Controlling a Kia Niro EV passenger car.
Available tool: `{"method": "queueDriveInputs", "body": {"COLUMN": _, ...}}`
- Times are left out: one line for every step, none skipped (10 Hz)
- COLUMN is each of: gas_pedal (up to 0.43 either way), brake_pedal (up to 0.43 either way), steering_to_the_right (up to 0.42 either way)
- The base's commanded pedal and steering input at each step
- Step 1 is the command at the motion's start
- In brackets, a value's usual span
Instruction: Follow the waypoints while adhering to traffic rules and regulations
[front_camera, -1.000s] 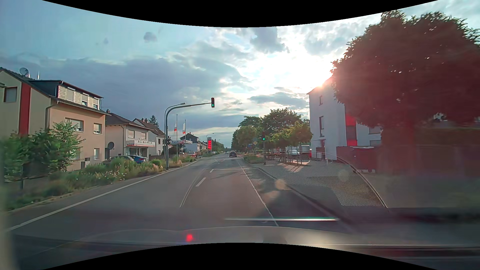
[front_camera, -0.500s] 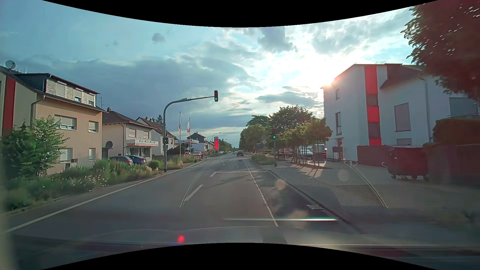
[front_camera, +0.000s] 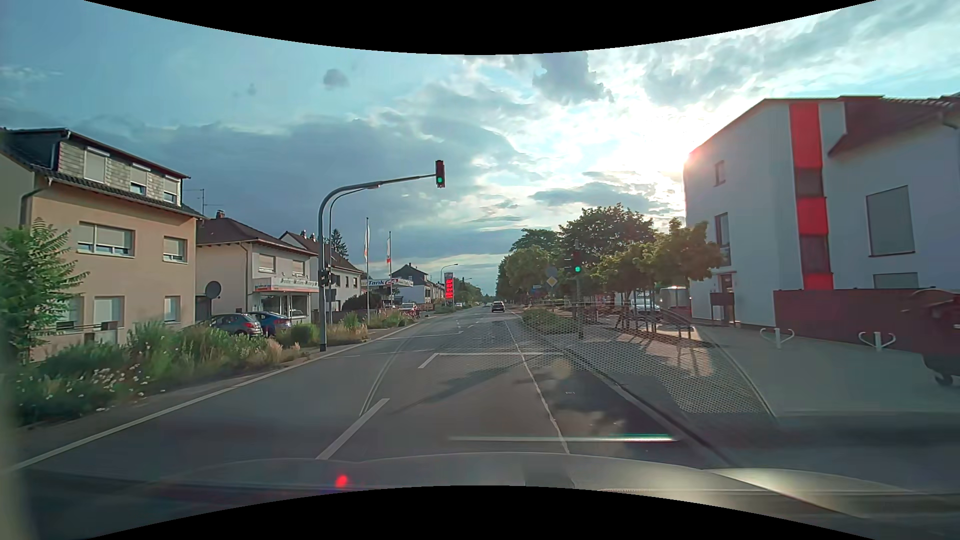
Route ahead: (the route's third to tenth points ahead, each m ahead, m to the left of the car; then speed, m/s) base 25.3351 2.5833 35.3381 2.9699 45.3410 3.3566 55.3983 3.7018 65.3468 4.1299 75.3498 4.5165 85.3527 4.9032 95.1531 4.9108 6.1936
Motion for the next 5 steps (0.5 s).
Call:
{"method": "queueDriveInputs", "body": {"gas_pedal": 0.22, "brake_pedal": 0.0, "steering_to_the_right": -0.059}}
{"method": "queueDriveInputs", "body": {"gas_pedal": 0.22, "brake_pedal": 0.0, "steering_to_the_right": -0.054}}
{"method": "queueDriveInputs", "body": {"gas_pedal": 0.22, "brake_pedal": 0.0, "steering_to_the_right": -0.043}}
{"method": "queueDriveInputs", "body": {"gas_pedal": 0.22, "brake_pedal": 0.0, "steering_to_the_right": -0.032}}
{"method": "queueDriveInputs", "body": {"gas_pedal": 0.22, "brake_pedal": 0.0, "steering_to_the_right": -0.018}}
